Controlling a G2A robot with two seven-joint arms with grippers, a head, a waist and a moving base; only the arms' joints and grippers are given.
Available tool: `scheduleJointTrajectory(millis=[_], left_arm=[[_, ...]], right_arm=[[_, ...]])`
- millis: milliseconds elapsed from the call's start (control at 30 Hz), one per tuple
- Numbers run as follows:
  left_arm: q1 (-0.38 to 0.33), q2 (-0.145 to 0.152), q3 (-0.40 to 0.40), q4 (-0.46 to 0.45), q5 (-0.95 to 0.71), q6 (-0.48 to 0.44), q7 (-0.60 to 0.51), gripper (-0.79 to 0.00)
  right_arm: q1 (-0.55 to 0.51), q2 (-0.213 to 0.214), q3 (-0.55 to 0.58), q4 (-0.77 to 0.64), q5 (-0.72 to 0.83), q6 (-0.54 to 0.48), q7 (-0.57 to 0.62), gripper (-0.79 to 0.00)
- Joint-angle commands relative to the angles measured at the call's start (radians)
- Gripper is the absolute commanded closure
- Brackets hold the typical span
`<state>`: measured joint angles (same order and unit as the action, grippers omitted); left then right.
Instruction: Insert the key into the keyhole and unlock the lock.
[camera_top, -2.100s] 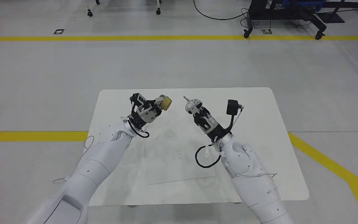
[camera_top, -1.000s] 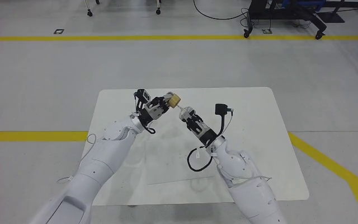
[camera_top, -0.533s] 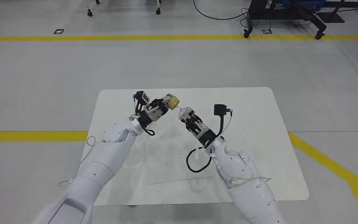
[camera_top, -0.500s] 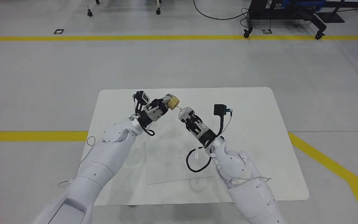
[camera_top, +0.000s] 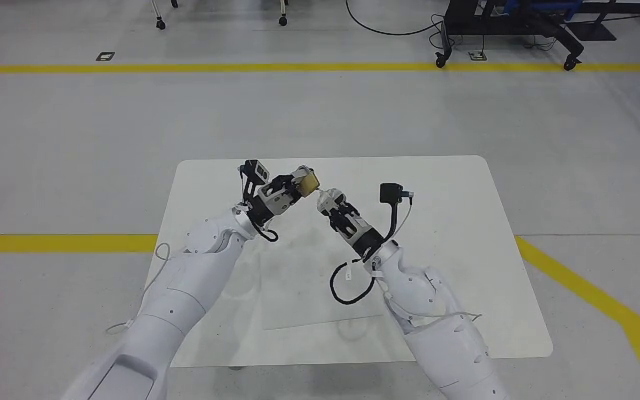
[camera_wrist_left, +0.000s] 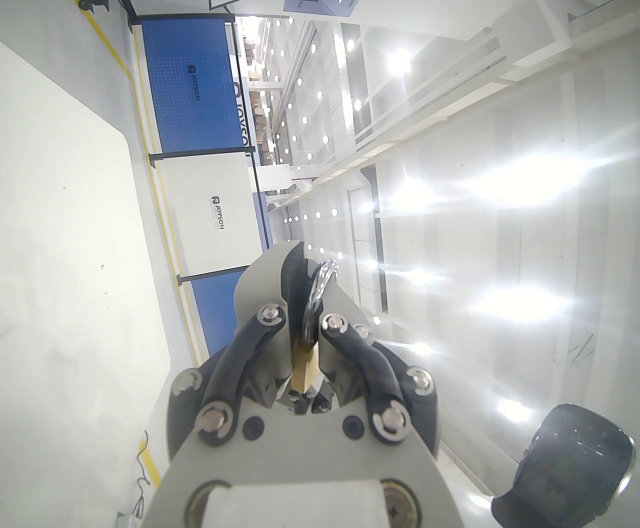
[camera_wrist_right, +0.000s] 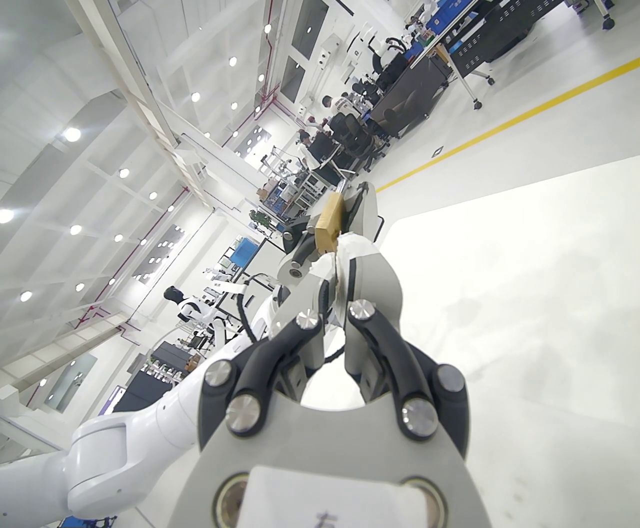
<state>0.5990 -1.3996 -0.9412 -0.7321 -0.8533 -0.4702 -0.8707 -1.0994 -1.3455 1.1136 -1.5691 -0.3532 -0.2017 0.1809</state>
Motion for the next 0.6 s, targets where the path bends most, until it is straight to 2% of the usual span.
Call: scheduleJointTrajectory(millis=[0, 200, 300, 567], left_arm=[[0.001, -0.002, -0.005, 0.001, 0.002, -0.002, -0.002, 0.0], [0.007, -0.007, -0.022, 0.01, 0.015, -0.005, 0.041, 0.0], [0.01, -0.009, -0.024, 0.003, 0.014, 0.0, 0.039, 0.0], [0.01, -0.009, -0.024, 0.003, 0.014, 0.0, 0.039, 0.0]], right_arm=[[-0.001, 0.0, 0.001, 0.001, -0.002, 0.001, -0.001, 0.0], [-0.025, 0.0, 0.015, -0.017, -0.002, -0.011, -0.016, 0.0], [-0.055, 0.003, 0.032, -0.038, 0.007, -0.023, -0.023, 0.0], [-0.055, 0.003, 0.032, -0.038, 0.007, -0.023, -0.023, 0.0]])
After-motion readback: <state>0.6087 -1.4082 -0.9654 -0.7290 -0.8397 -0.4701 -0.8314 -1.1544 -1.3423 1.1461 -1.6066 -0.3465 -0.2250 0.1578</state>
